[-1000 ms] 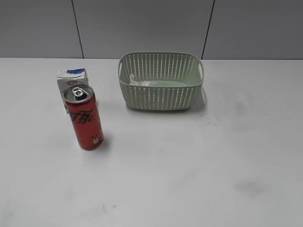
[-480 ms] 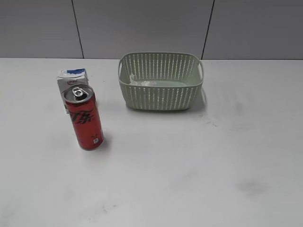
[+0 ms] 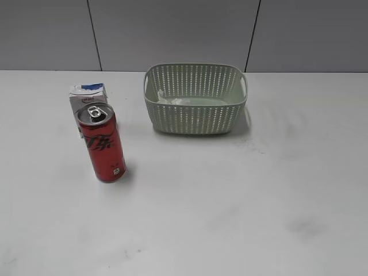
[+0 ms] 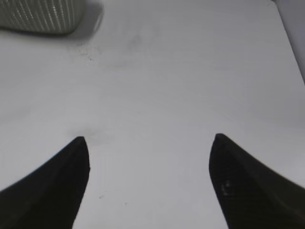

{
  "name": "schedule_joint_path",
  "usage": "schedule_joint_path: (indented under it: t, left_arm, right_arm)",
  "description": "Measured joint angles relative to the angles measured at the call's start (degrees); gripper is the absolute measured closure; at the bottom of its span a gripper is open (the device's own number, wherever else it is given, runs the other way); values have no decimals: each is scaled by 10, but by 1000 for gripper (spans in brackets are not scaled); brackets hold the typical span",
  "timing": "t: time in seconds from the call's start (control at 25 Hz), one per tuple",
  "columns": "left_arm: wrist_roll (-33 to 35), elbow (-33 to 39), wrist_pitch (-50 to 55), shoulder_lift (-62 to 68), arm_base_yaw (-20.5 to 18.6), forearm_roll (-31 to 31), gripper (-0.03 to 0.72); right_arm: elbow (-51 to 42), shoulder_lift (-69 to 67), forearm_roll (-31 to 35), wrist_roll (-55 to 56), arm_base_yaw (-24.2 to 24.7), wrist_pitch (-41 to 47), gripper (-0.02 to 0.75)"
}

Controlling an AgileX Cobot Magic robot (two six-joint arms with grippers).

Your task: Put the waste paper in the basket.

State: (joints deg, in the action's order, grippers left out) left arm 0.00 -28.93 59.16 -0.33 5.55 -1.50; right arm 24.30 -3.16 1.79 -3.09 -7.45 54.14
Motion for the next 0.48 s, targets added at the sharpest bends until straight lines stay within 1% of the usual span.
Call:
schedule_joint_path:
  t: [0.12,0.48]
  left_arm:
    - [0,0,0,0,0,0,104]
    - [0,0,0,0,0,0,104]
  right_arm:
    - [-1,30,0,0,0,0,145]
    - [-1,34,0,0,0,0,146]
